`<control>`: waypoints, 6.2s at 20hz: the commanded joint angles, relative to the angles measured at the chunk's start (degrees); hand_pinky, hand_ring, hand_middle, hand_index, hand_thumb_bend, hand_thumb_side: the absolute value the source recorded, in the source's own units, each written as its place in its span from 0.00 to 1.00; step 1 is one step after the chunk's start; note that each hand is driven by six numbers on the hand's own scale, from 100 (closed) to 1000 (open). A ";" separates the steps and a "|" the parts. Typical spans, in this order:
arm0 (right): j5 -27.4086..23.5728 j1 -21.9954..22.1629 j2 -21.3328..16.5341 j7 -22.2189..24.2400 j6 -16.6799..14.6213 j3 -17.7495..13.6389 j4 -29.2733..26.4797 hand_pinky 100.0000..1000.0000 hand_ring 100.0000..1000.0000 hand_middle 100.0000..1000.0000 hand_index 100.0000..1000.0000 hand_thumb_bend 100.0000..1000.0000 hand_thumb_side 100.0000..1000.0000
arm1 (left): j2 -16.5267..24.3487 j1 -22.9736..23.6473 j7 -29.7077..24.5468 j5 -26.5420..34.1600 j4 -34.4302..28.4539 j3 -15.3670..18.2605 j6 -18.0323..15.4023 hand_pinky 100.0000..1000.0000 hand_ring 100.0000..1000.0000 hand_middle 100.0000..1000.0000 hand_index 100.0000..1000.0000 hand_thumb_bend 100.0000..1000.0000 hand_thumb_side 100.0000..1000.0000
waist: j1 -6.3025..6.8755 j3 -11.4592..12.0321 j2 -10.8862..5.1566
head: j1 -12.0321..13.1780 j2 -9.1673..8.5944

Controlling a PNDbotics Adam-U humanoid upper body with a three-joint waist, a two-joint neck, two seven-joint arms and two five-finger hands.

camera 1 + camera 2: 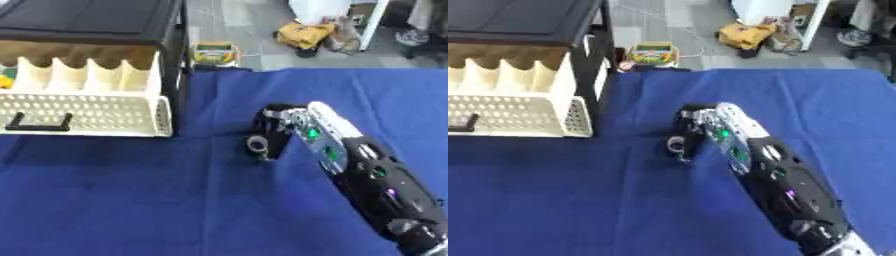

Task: Pick up objects from table and place into drawer.

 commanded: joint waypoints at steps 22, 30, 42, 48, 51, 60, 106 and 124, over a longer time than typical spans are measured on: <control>-0.68 -0.66 0.20 -0.45 0.99 0.16 0.63 0.36 0.61 0.62 0.77 0.44 0.01 | 0.49 -0.13 -0.15 -0.71 -0.69 0.40 -0.11 0.00 0.00 0.00 0.65 0.00 0.70 | 0.25 0.41 -0.76 | -0.11 -0.82; -0.02 -0.88 0.16 -0.86 1.22 0.17 1.04 0.34 0.59 0.55 0.71 0.42 0.00 | 0.44 -0.07 -0.10 -0.77 -0.69 0.43 -0.08 0.00 0.00 0.00 0.65 0.00 0.70 | 0.20 0.43 -0.74 | -0.13 -0.90; 0.62 -1.44 0.42 -2.38 2.01 0.10 1.28 0.31 0.56 0.50 0.66 0.32 0.00 | 0.42 0.10 -0.16 -0.76 -0.69 0.46 0.11 0.00 0.00 0.00 0.64 0.00 0.70 | 0.04 0.31 -0.91 | -0.08 -0.96; 0.67 -1.37 0.49 -2.95 2.38 0.05 1.24 0.30 0.55 0.49 0.64 0.31 0.00 | 0.35 0.25 -0.20 -0.80 -0.69 0.47 0.21 0.00 0.00 0.00 0.64 0.00 0.70 | 0.04 0.29 -0.96 | -0.08 -1.02; 0.64 -1.30 0.45 -3.25 2.64 0.00 1.18 0.29 0.54 0.49 0.63 0.28 0.00 | 0.32 0.34 -0.21 -0.84 -0.69 0.49 0.22 0.00 0.00 0.00 0.64 0.00 0.70 | 0.10 0.27 -0.98 | -0.07 -0.99; 0.36 -1.53 0.38 -3.79 3.30 -0.03 0.37 0.28 0.53 0.48 0.62 0.27 0.00 | 0.33 0.60 -0.28 -0.92 -0.69 0.49 0.30 0.00 0.00 0.00 0.64 0.00 0.70 | 0.17 0.12 -1.34 | 0.09 -0.65; 0.88 -18.63 4.81 -6.01 3.22 0.14 -0.97 0.24 0.47 0.45 0.59 0.37 0.16 | 1.88 1.90 -1.73 0.07 -0.69 -0.26 2.37 0.00 0.00 0.00 0.64 0.00 0.69 | -2.21 -3.09 -6.79 | 4.41 2.84; 2.92 -24.02 8.42 -8.23 3.94 -1.21 -3.78 0.23 0.45 0.43 0.59 0.42 0.23 | 1.92 2.15 -2.28 0.40 -0.69 -0.42 3.03 0.00 0.00 0.00 0.64 0.00 0.70 | -2.86 -3.13 -7.96 | 5.14 2.97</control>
